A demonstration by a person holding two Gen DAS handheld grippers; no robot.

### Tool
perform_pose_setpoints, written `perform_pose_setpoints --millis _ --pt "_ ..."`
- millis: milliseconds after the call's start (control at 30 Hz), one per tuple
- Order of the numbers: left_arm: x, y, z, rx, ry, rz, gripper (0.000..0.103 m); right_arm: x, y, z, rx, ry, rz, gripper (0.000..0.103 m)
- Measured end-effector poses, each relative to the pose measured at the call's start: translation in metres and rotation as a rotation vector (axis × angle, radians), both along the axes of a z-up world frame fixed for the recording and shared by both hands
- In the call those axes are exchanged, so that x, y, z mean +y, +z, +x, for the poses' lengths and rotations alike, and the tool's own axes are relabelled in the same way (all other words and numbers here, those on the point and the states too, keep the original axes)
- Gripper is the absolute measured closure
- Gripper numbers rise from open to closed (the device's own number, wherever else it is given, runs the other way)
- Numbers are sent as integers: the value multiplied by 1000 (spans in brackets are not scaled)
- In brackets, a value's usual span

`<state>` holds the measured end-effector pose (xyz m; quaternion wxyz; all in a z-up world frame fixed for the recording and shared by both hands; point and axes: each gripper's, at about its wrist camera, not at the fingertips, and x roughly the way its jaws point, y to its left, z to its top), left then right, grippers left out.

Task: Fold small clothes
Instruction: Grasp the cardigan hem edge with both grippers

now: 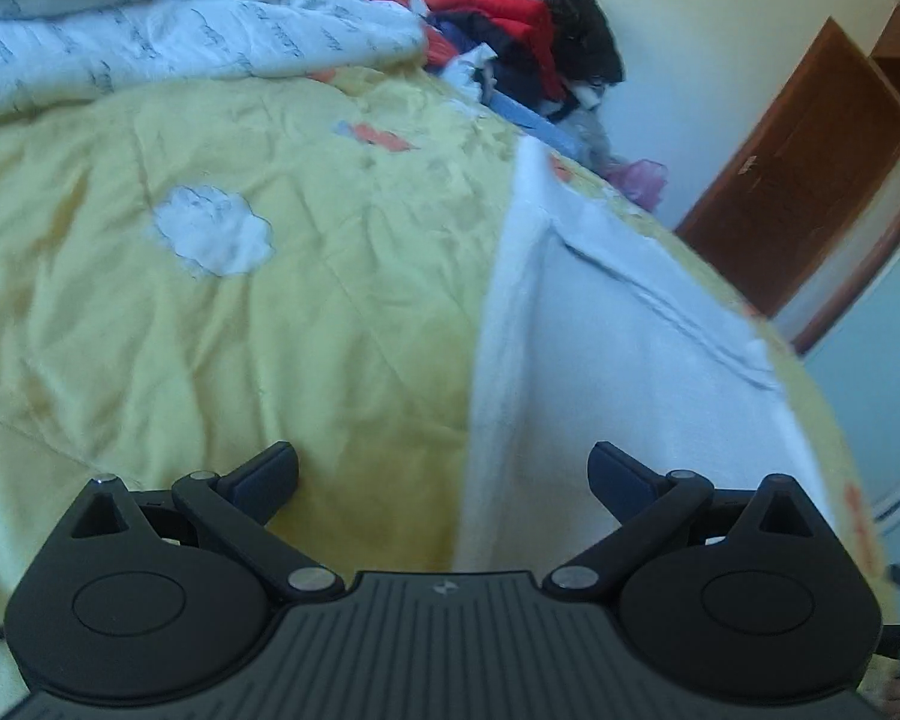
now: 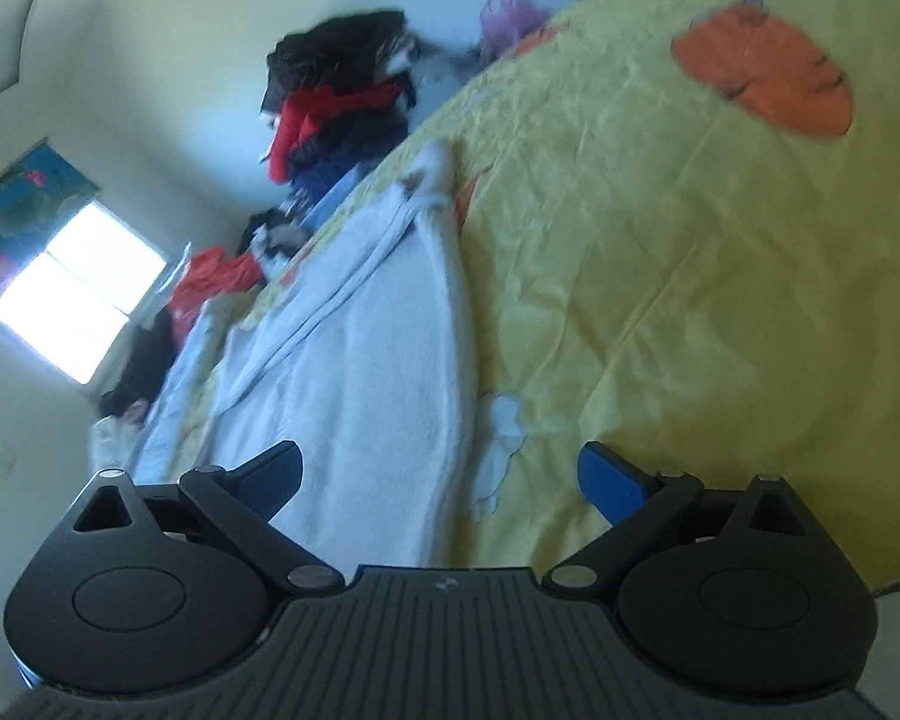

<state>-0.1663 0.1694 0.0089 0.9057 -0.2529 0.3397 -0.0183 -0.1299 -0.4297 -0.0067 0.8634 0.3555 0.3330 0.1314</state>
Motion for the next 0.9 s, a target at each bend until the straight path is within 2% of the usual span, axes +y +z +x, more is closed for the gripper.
perform_pose_setpoints --millis 100,200,300,367,467,533,633,800,833,867,900 --pt "-4 -3 6 6 -81 -57 0 16 3 3 21 97 -42 3" --pt "-6 -7 12 4 -118 -92 0 35 7 8 32 200 -46 7" --pt "3 -13 14 9 -133 -207 0 43 8 10 26 219 -29 13" --pt "10 -19 17 24 -143 -312 0 42 7 15 32 216 1 25" --pt "19 -24 19 33 -143 -373 0 40 3 19 41 211 26 41" --pt "17 -24 19 40 -147 -373 0 36 -2 20 45 206 44 43" --pt "9 -21 20 40 -168 -326 0 32 -8 19 51 189 68 44" --pt "-17 -16 21 5 -163 -188 3 44 -10 33 52 209 72 46" --pt "-23 -16 24 11 -166 -150 26 48 -10 36 49 217 63 50" --pt "-28 -16 28 38 -169 -113 72 51 -10 39 50 220 58 70" --pt "-32 -17 31 74 -168 -78 87 52 -12 42 61 225 61 80"
